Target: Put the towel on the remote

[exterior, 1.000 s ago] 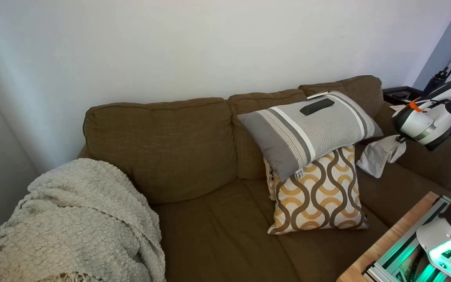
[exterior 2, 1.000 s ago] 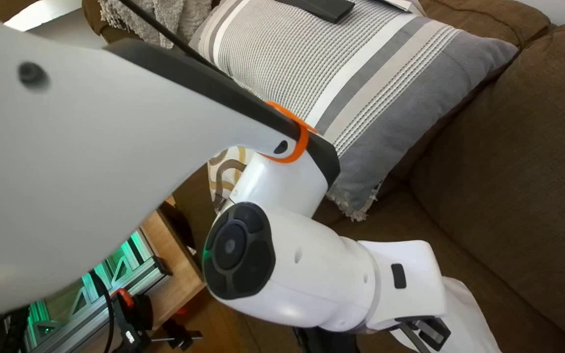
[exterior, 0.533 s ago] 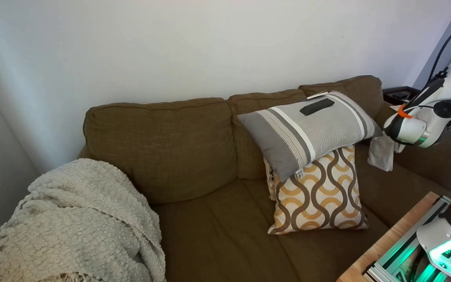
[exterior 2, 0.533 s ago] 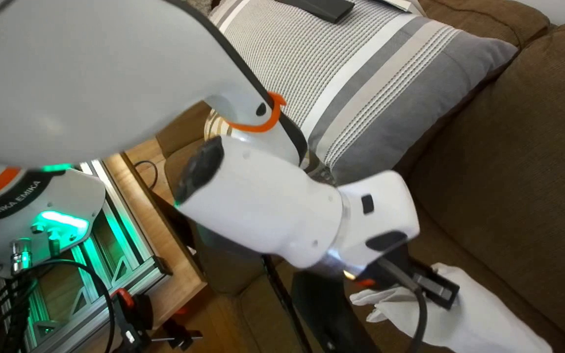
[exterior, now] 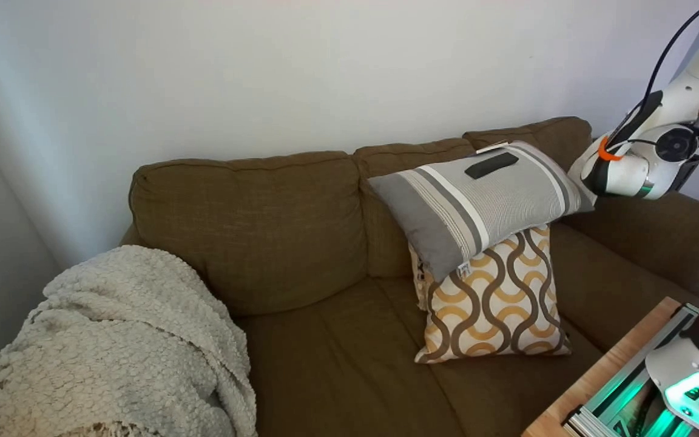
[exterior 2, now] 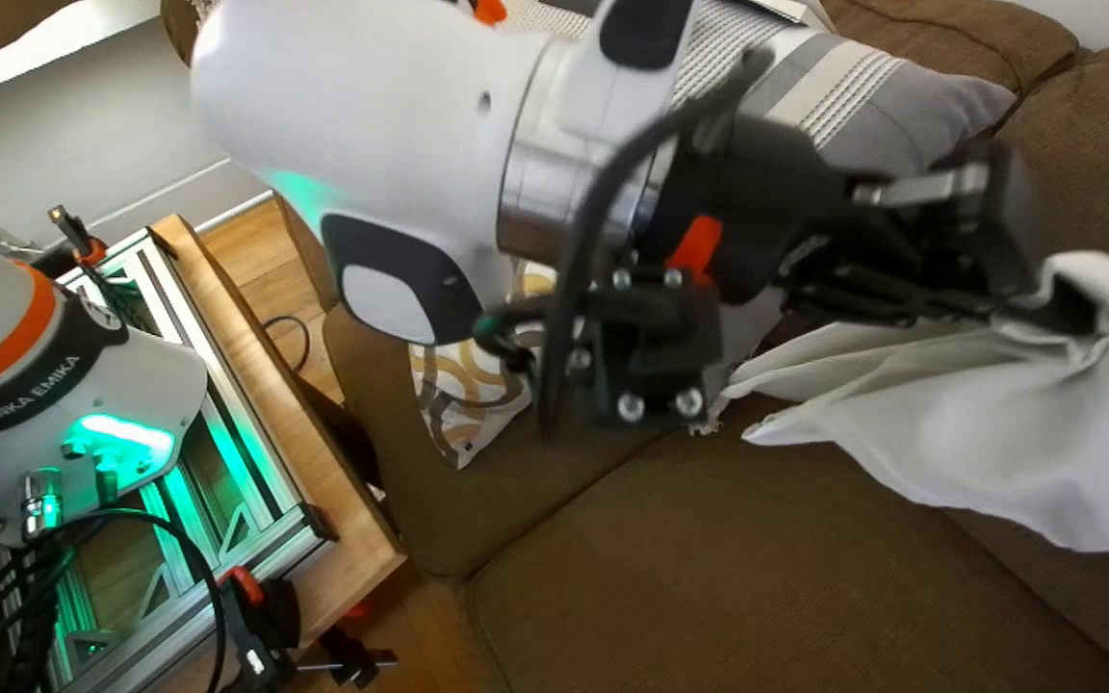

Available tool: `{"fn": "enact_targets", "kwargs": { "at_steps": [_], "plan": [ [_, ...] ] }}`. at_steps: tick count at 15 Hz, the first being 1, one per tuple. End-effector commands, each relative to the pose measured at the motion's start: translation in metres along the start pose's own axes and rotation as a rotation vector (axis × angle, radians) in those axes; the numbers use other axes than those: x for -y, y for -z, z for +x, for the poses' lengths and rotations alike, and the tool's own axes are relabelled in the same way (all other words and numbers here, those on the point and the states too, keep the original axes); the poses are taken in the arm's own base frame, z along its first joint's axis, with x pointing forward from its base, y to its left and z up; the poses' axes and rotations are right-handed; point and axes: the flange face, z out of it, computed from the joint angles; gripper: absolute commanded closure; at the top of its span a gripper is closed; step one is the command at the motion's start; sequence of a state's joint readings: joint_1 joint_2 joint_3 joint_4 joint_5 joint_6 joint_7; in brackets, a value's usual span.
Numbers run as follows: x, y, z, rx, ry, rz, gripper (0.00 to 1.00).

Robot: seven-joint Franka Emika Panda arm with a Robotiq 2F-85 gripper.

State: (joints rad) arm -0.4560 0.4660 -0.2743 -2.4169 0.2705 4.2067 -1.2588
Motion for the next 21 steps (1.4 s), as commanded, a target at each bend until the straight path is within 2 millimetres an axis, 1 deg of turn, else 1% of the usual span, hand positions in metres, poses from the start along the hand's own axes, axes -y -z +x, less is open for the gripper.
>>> {"fn": "enact_targets", "kwargs": {
  "at_steps": [1, 3, 6, 8, 10, 12, 13, 14, 15, 18, 19, 20, 21],
  "plan": [
    [-0.054, 0.02, 0.023, -0.025, 0.007, -0.035, 0.98],
    [-0.079, 0.025, 0.047, -0.108, 0.03, 0.063, 0.98],
    [-0.105, 0.034, 0.079, -0.192, 0.051, 0.213, 0.98],
    [-0.122, 0.047, 0.099, -0.237, 0.084, 0.307, 0.98],
    [-0.132, 0.056, 0.111, -0.253, 0.143, 0.404, 0.98],
    [-0.145, 0.057, 0.117, -0.252, 0.216, 0.493, 0.98],
    [-0.136, 0.045, 0.119, -0.24, 0.152, 0.439, 0.98],
    [-0.141, 0.049, 0.121, -0.244, 0.16, 0.45, 0.93],
    [-0.143, 0.051, 0.122, -0.246, 0.155, 0.446, 0.93],
    [-0.136, 0.047, 0.121, -0.239, 0.155, 0.454, 0.93],
    [-0.135, 0.047, 0.121, -0.239, 0.155, 0.455, 0.98],
    [-0.125, 0.064, 0.136, -0.286, 0.193, 0.482, 0.98],
    [-0.127, 0.073, 0.15, -0.327, 0.266, 0.492, 0.98]
  ]
}}
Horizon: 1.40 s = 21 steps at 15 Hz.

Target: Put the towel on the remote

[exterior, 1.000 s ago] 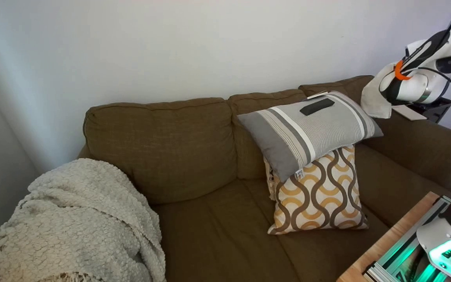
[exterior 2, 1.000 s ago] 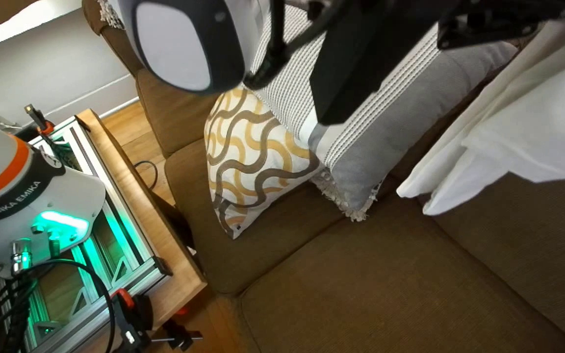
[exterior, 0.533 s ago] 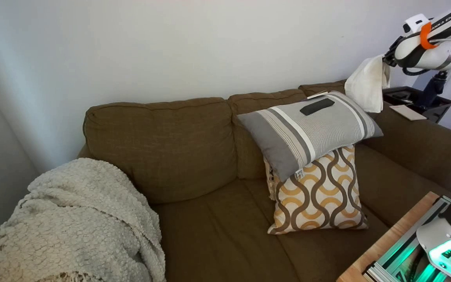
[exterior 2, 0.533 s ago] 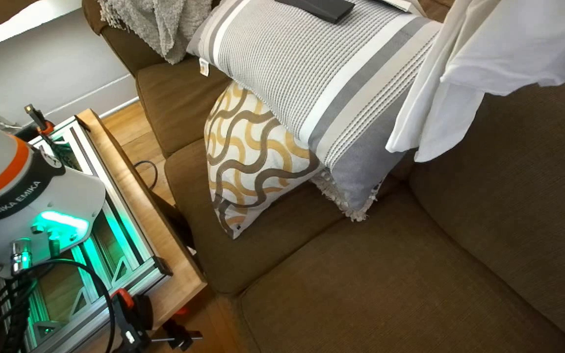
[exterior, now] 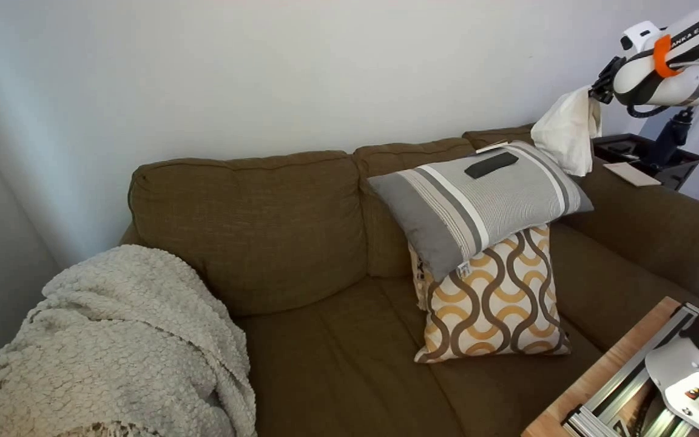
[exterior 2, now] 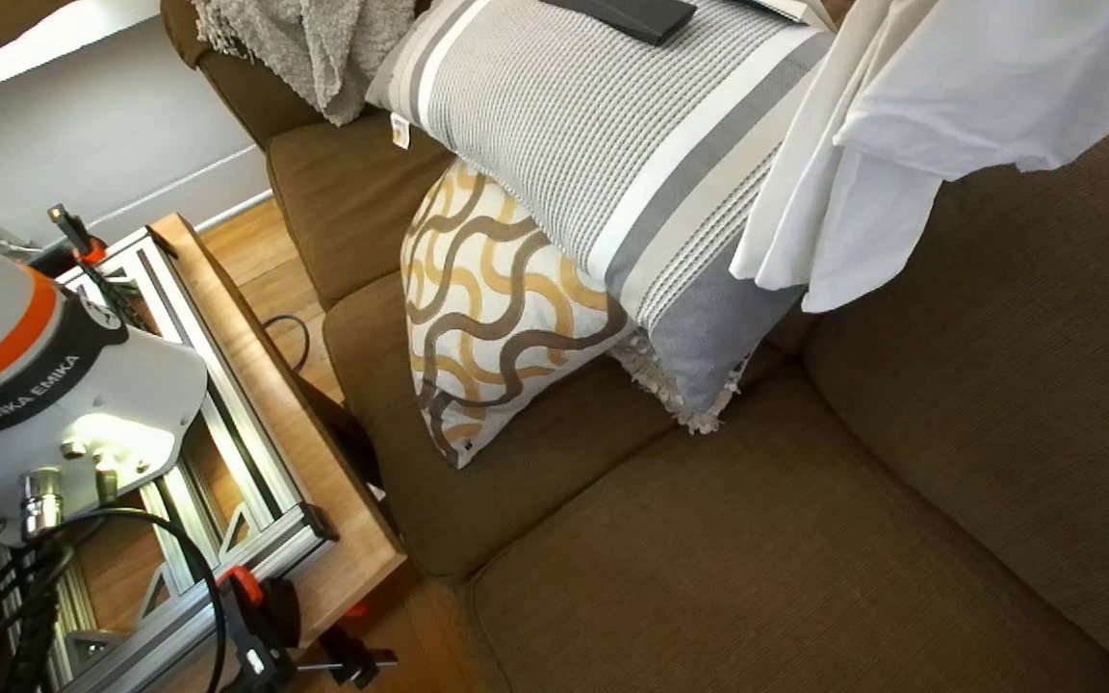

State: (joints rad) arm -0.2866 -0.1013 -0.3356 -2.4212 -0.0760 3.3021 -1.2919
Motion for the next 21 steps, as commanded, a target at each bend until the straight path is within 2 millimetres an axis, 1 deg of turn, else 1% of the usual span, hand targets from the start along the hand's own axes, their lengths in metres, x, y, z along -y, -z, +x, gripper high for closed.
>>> {"fn": "enact_targets", "kwargs": {
  "at_steps": [1, 3, 4, 5, 7, 10, 11, 12, 14, 15, 16, 17, 20, 21],
  "plan": [
    [0.001, 0.026, 0.051, -0.084, 0.15, 0.06, 0.98],
    [-0.016, 0.055, 0.084, -0.149, 0.227, 0.09, 0.98],
    [-0.024, 0.072, 0.099, -0.196, 0.262, 0.105, 0.98],
    [-0.032, 0.09, 0.108, -0.244, 0.299, 0.117, 0.98],
    [-0.053, 0.124, 0.123, -0.338, 0.378, 0.129, 0.98],
    [-0.084, 0.177, 0.134, -0.49, 0.463, 0.122, 0.98],
    [-0.092, 0.189, 0.138, -0.543, 0.479, 0.118, 0.98],
    [-0.094, 0.196, 0.146, -0.599, 0.469, 0.115, 0.98],
    [-0.088, 0.2, 0.164, -0.7, 0.417, 0.139, 0.98],
    [-0.079, 0.194, 0.173, -0.737, 0.377, 0.171, 0.98],
    [-0.088, 0.201, 0.163, -0.658, 0.406, 0.13, 0.98],
    [-0.084, 0.2, 0.169, -0.672, 0.408, 0.14, 0.93],
    [-0.084, 0.199, 0.169, -0.658, 0.411, 0.14, 0.93],
    [-0.085, 0.199, 0.168, -0.655, 0.41, 0.138, 0.98]
  ]
}}
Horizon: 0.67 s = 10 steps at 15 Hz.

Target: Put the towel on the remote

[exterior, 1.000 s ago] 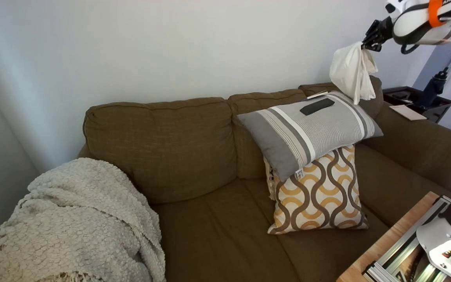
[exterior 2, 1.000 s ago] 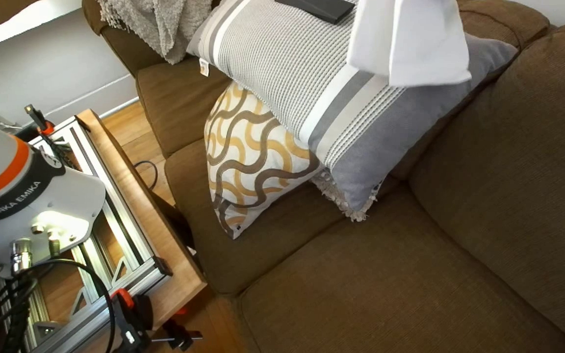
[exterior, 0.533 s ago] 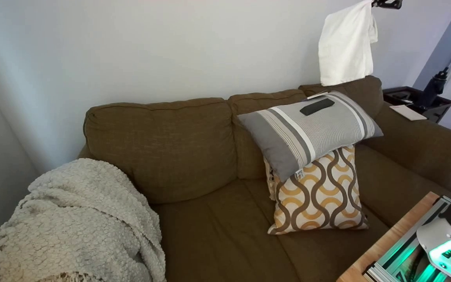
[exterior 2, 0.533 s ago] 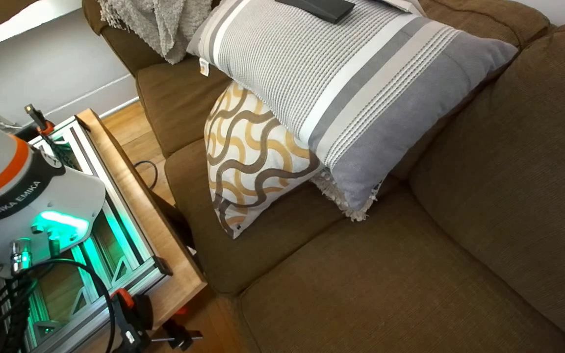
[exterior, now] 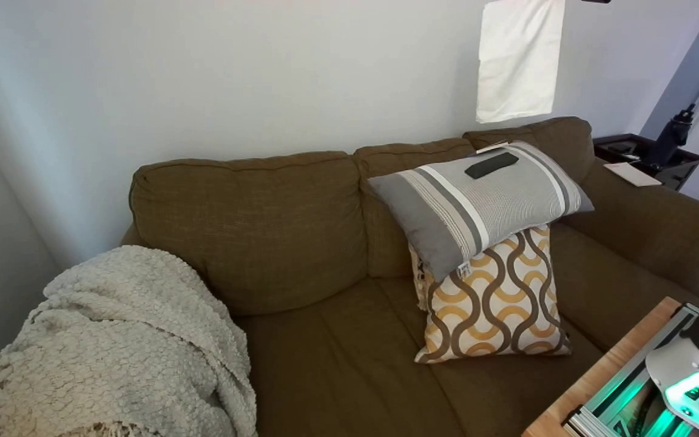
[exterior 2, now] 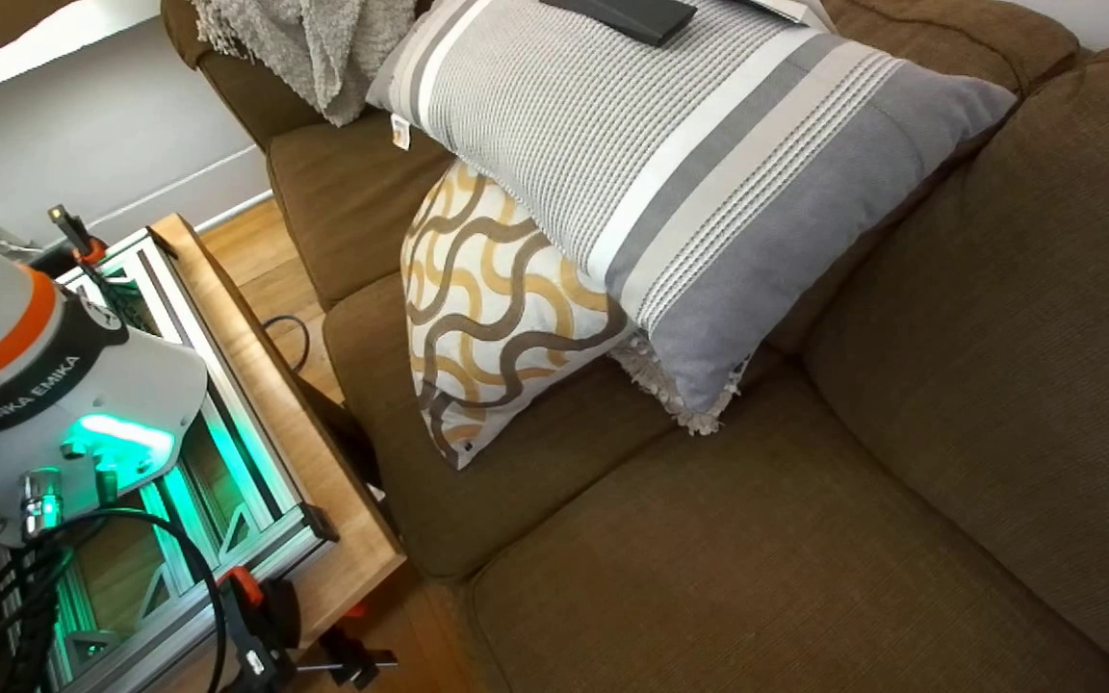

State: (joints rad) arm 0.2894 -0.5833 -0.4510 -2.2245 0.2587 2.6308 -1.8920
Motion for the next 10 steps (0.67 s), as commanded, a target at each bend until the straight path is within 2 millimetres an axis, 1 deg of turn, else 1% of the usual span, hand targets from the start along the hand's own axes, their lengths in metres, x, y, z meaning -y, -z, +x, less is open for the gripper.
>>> {"fn": "enact_targets", "kwargs": {
  "at_steps": [1, 3, 4, 5, 6, 8, 10],
  "plan": [
    [0.01, -0.011, -0.005, 0.097, 0.043, 0.078, 0.98],
    [0.028, -0.029, 0.011, 0.092, 0.087, 0.156, 0.98],
    [0.036, -0.039, 0.023, 0.065, 0.103, 0.189, 0.98],
    [0.04, -0.045, 0.035, 0.044, 0.112, 0.21, 0.98],
    [0.048, -0.054, 0.049, 0.008, 0.118, 0.224, 0.98],
    [0.058, -0.063, 0.074, -0.057, 0.111, 0.231, 0.98],
    [0.061, -0.07, 0.089, -0.116, 0.071, 0.233, 0.98]
  ]
}}
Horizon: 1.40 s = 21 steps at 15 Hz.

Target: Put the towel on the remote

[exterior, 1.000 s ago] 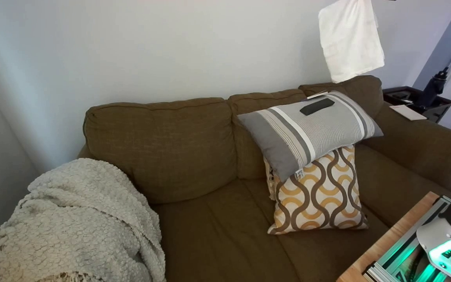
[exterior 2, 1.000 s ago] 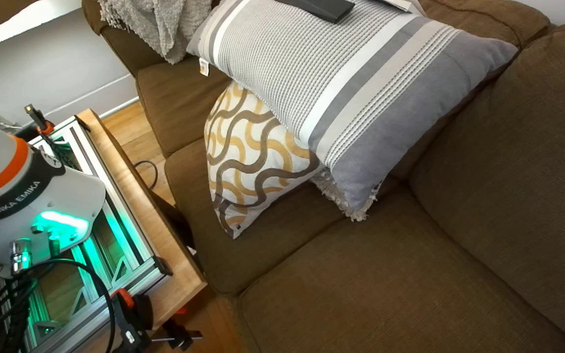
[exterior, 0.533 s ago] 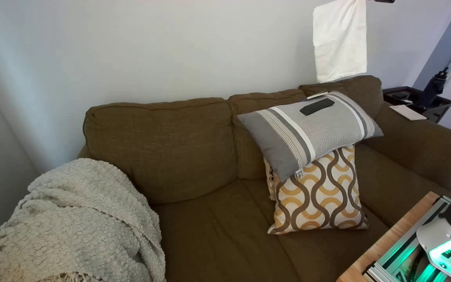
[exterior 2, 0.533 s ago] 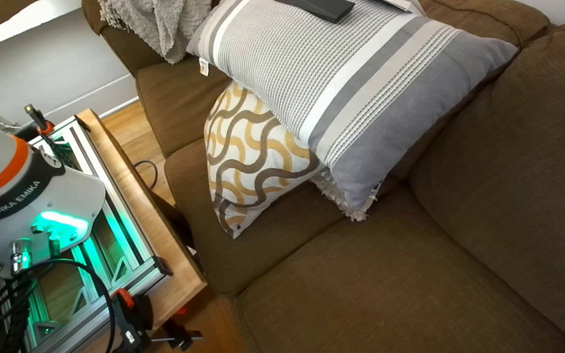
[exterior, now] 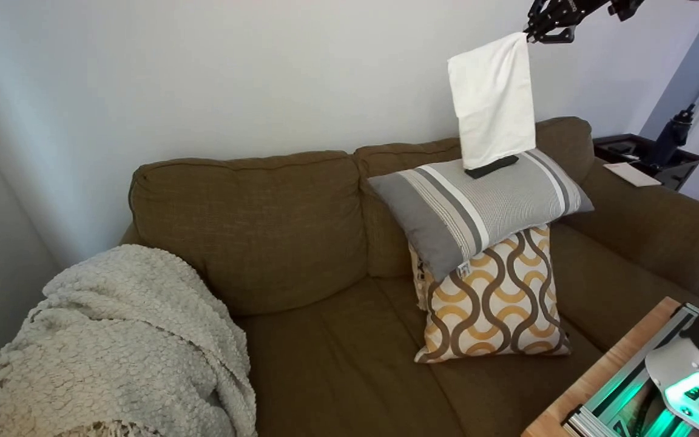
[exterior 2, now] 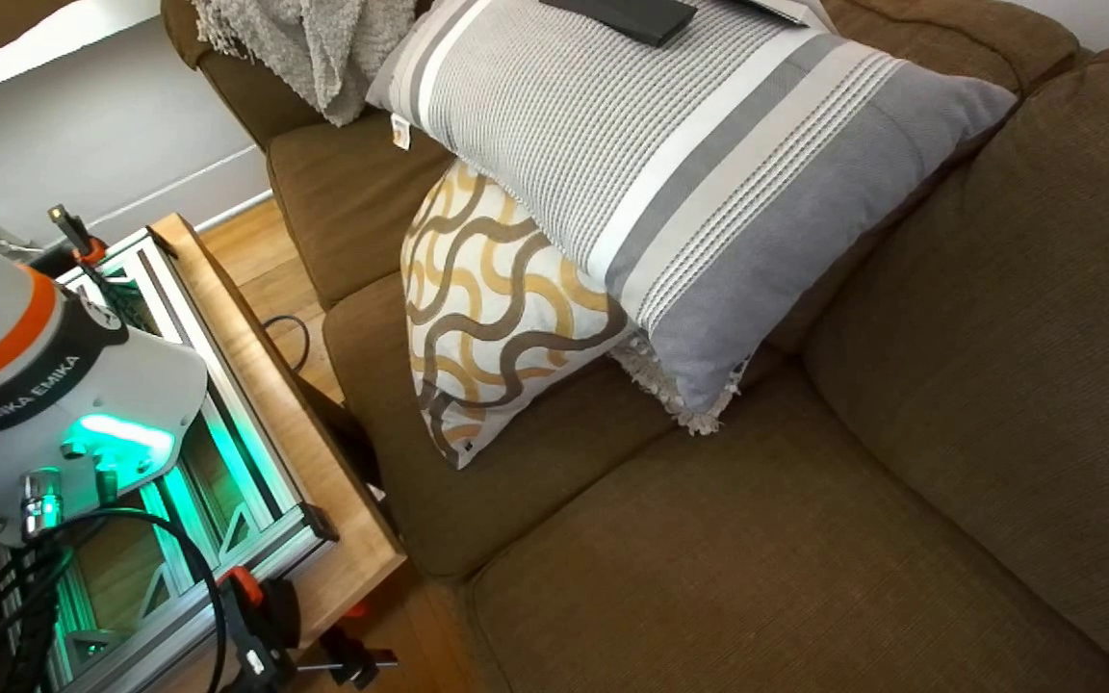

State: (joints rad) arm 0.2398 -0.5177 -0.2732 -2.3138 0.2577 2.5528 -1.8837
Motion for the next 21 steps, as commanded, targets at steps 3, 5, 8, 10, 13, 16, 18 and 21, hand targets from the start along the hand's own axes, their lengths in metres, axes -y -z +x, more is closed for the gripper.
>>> {"fn": "enact_targets", "kwargs": {
  "at_steps": [3, 5, 8, 10, 13, 16, 18, 21],
  "plan": [
    [0.003, -0.017, 0.026, -0.177, -0.118, -0.006, 0.98],
    [0.009, -0.028, 0.036, -0.285, -0.18, 0.017, 0.98],
    [0.019, -0.046, 0.045, -0.413, -0.268, 0.066, 0.98],
    [0.027, -0.057, 0.046, -0.465, -0.32, 0.111, 0.98],
    [0.046, -0.084, 0.028, -0.401, -0.366, 0.186, 0.98],
    [0.067, -0.113, 0.01, -0.29, -0.363, 0.246, 0.98],
    [0.079, -0.134, 0.007, -0.264, -0.305, 0.269, 0.98],
    [0.084, -0.164, 0.006, -0.234, -0.217, 0.249, 0.98]
  ]
}}
